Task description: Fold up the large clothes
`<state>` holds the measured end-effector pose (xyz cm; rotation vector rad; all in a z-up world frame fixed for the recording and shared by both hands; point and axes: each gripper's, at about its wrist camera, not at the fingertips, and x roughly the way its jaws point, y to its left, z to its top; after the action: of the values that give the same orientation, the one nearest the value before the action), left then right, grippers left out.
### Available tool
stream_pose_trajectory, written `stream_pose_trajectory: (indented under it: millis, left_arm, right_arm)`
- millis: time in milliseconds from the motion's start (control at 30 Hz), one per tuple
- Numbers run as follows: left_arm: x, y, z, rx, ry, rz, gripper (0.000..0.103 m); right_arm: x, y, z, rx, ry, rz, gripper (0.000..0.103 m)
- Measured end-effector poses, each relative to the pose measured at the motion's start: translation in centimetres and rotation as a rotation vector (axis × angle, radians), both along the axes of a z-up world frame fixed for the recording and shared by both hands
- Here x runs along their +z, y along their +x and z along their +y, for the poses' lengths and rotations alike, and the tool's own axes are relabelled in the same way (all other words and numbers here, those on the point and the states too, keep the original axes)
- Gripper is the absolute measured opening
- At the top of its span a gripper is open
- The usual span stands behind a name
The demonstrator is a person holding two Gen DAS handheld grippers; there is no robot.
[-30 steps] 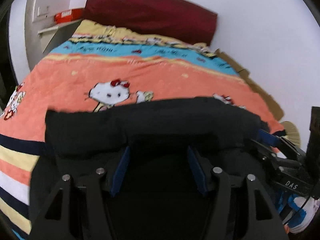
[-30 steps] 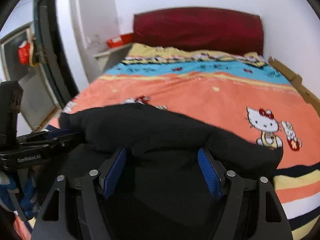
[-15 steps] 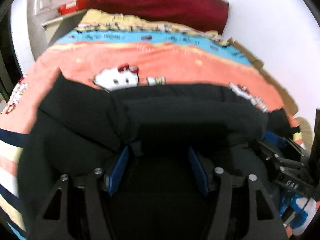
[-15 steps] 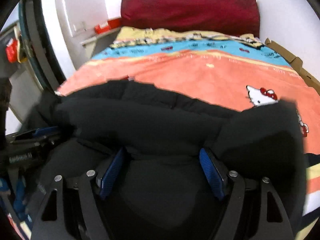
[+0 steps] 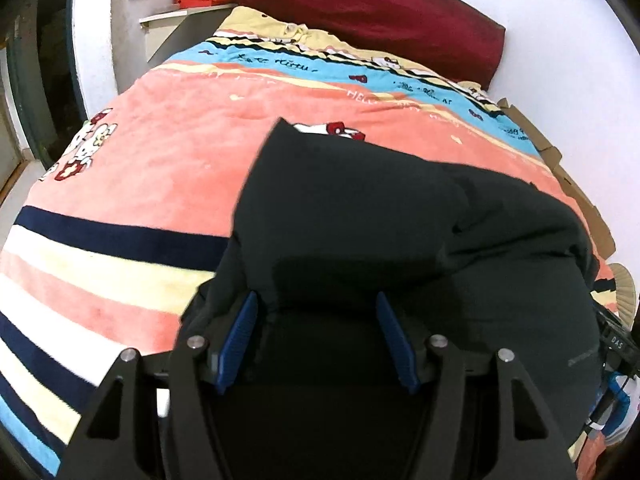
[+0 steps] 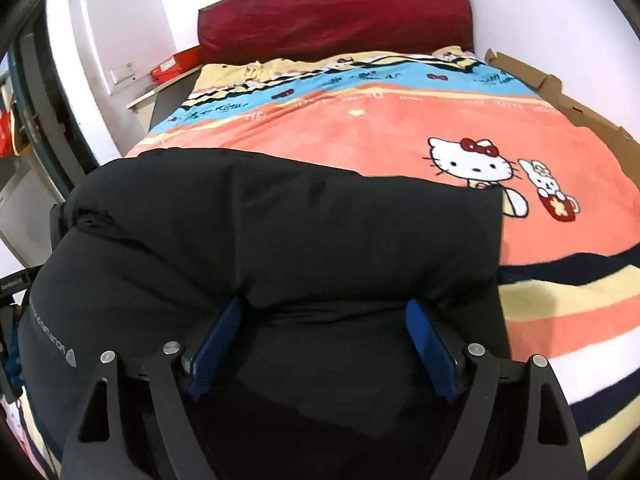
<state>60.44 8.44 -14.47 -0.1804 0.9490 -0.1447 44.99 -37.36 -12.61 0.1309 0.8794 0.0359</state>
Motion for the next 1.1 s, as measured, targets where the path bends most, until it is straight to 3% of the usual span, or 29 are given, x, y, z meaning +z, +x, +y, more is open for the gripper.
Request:
stream_pose_trajectory:
  millis: [100,233,300,367,433,500,600,733,933,1000,1033,1067,1100]
  left_arm:
    - [1.3,-1.7,1.7,0.011,-0.027,-0.020,0.060]
    - [2.1,-3.6,3.5,0.021,-0.049,-0.025,0.061]
    - [1.6,-4.1,4.2,0.023,-0.060,-0.005,0.061]
    - [0.5,-4.5,4.7,0.030,-0.064,0.023,0.061]
    - [-1.5,-4.7,5.6,0.035,-0.092,0.064,0.073]
    - [-2.9,-4.7,6.3,0.044,-0.120,0.090,0.090]
    - [-5.7,-3.9,6.7,0.017,-0.184,0.160,0.101]
    - [-7.9,-3.4,6.9,-0.016,-0.274,0.193,0.103]
    - [-8.5,-4.0,6.7,-0.072,-0.331,0.159,0.103]
    - [-8.1,-4.6,6.3,-0.099,-0.351,0.138,0.099]
    - [-7.8,-4.9,6.0,-0.118,-0.376,0.128,0.094]
    - [-7.5,-5.3,5.7,-0.135,-0.412,0.122,0.071]
    - [-7.2,-5.6,5.3,-0.152,-0.482,0.124,0.051]
  right_arm:
    - [1.2,-1.3,-1.0,-0.013,-0.012,-0.017,0.087]
    - [2.7,-4.0,-2.6,-0.026,-0.017,-0.040,0.103]
    - [2.6,-5.2,-3.5,-0.030,0.011,-0.013,0.103]
    - [1.6,-5.9,-4.2,-0.044,0.021,0.026,0.103]
    - [-0.2,-6.2,-5.1,-0.063,0.055,0.083,0.102]
    - [-2.3,-6.0,-6.5,-0.079,0.155,0.149,0.102]
    - [-5.5,-5.1,-7.4,-0.055,0.324,0.260,0.102]
    - [-7.4,-3.9,-7.2,-0.005,0.402,0.317,0.102]
    - [-8.4,-3.8,-6.9,0.033,0.449,0.276,0.102]
    - [-8.4,-3.9,-6.2,0.051,0.429,0.264,0.101]
    - [-8.3,-3.9,-6.1,0.057,0.429,0.256,0.092]
    - [-7.9,-4.1,-5.9,0.065,0.439,0.239,0.077]
    - [-7.4,-4.2,-5.6,0.074,0.453,0.218,0.070]
